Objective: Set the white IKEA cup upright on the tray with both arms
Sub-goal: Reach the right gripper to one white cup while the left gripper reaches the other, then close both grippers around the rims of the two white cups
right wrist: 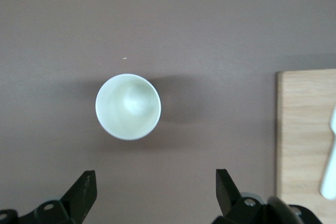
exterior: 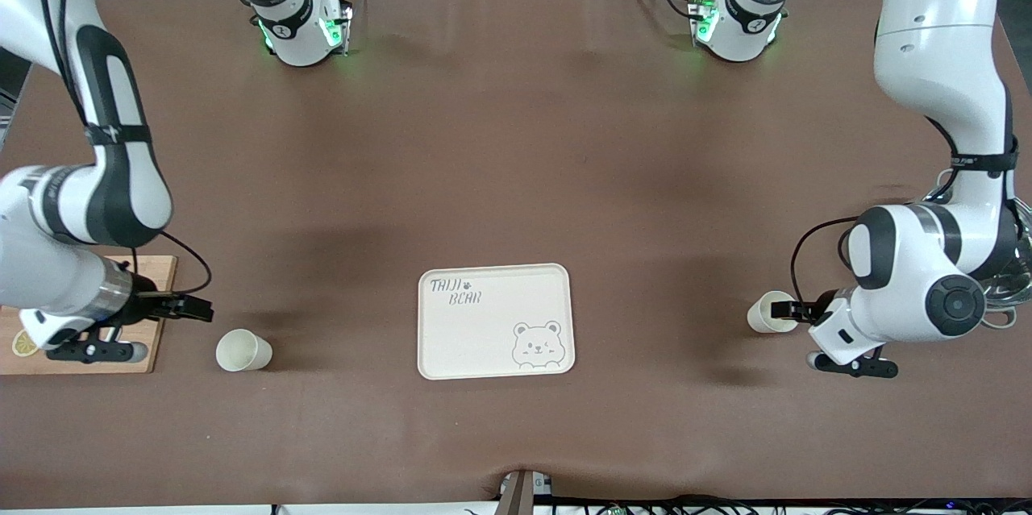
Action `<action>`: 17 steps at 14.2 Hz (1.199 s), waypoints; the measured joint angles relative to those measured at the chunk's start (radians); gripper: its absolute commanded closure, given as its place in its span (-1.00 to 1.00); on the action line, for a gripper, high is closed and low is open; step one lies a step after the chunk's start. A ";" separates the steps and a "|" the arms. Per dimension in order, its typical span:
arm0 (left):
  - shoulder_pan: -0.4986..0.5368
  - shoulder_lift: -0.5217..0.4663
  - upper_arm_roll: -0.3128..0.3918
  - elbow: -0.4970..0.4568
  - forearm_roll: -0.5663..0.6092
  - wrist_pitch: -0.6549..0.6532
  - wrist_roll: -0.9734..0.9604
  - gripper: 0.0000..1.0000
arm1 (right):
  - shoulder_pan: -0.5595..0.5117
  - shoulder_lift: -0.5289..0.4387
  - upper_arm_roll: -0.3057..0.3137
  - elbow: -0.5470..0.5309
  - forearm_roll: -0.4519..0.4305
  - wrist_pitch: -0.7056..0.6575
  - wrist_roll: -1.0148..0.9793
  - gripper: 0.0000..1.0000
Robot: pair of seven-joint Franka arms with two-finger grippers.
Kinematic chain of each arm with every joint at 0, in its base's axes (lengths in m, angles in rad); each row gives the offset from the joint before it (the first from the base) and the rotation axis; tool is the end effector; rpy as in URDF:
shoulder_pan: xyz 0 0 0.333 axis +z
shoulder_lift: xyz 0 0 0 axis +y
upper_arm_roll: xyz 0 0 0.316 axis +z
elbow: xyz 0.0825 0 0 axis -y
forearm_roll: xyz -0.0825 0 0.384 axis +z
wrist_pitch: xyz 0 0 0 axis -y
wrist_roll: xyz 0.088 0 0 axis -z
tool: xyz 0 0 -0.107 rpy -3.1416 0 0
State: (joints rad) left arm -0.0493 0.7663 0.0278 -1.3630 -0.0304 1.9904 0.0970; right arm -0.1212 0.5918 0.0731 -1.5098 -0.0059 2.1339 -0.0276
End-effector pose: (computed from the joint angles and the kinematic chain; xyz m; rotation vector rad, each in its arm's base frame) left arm 0.7200 -0.0214 0.2519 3.1171 -0.1726 -0.2161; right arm 0.7078 -0.0427 0.3228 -3.1066 0.0474 -0.0546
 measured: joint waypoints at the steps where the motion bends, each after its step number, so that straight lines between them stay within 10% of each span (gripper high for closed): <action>1: -0.002 0.014 -0.001 0.000 0.000 0.003 0.000 -1.00 | 0.001 0.023 0.000 -0.002 0.000 0.031 0.000 -1.00; 3: -0.008 0.034 -0.003 0.000 0.000 0.011 0.000 -1.00 | 0.004 0.055 0.001 -0.002 0.000 0.078 0.000 -1.00; 6: -0.009 0.045 -0.003 0.000 0.000 0.021 0.000 0.06 | 0.020 0.082 0.002 -0.002 0.000 0.150 -0.001 -1.00; 9: -0.006 0.045 -0.003 0.000 0.000 0.026 0.000 0.32 | 0.020 0.123 -0.001 -0.002 0.000 0.222 -0.003 -1.00; 11: 0.000 0.045 -0.008 0.000 0.000 0.028 0.000 1.00 | 0.020 0.144 -0.002 -0.002 -0.001 0.250 -0.006 -1.00; 17: 0.007 0.045 -0.013 -0.003 -0.004 0.029 0.000 1.00 | 0.020 0.192 -0.003 -0.001 -0.012 0.343 -0.010 -1.00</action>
State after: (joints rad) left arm -0.0418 0.8115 0.0147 -1.3656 -0.0340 2.0193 0.0970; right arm -0.1016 0.7842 0.0698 -1.5111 -0.0178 2.4772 -0.0371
